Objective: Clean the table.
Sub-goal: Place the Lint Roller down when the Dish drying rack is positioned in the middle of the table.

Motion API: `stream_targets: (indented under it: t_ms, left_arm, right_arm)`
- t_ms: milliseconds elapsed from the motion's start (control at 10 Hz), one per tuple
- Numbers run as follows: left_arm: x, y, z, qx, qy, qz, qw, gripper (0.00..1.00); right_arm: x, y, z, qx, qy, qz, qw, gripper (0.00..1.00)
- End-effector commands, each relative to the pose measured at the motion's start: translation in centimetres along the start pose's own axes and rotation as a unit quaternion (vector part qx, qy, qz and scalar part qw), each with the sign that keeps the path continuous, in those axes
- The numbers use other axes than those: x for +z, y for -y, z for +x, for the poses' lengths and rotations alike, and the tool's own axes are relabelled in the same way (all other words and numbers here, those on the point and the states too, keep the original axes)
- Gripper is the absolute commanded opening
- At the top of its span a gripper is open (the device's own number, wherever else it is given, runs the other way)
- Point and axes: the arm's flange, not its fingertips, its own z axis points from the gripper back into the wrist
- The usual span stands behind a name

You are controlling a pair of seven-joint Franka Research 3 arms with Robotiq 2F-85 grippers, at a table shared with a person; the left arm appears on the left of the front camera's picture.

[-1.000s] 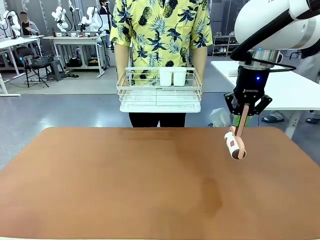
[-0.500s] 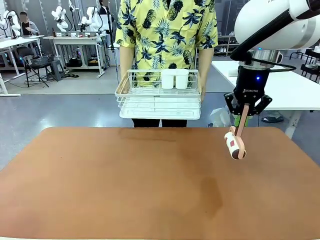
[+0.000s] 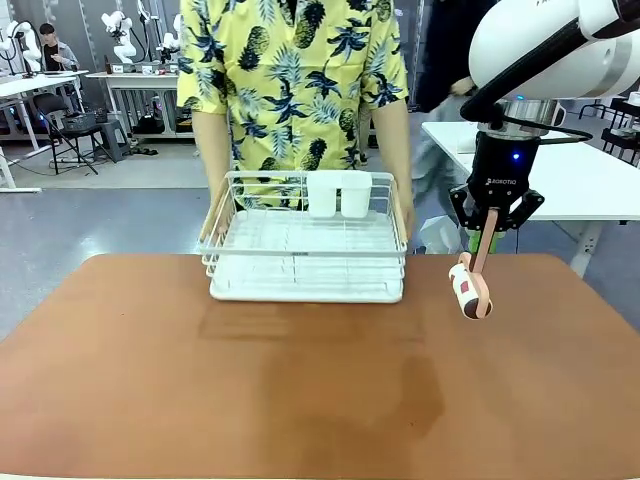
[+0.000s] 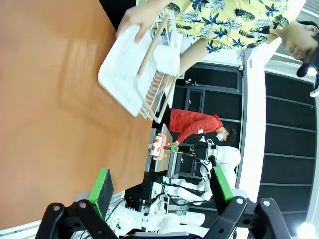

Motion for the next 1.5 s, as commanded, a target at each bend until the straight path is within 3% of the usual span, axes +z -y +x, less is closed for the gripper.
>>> stream_targets:
  t_ms: [0, 1400]
  left_arm:
    - [0.31, -0.02, -0.19, -0.005, -0.003, -0.007, 1.0, 1.0]
    - [0.31, -0.02, -0.19, -0.005, -0.003, -0.007, 1.0, 1.0]
  right_arm:
    - [0.31, -0.14, 0.06, 0.0, 0.004, 0.002, 1.0, 0.21]
    - [0.31, -0.14, 0.06, 0.0, 0.004, 0.002, 1.0, 0.21]
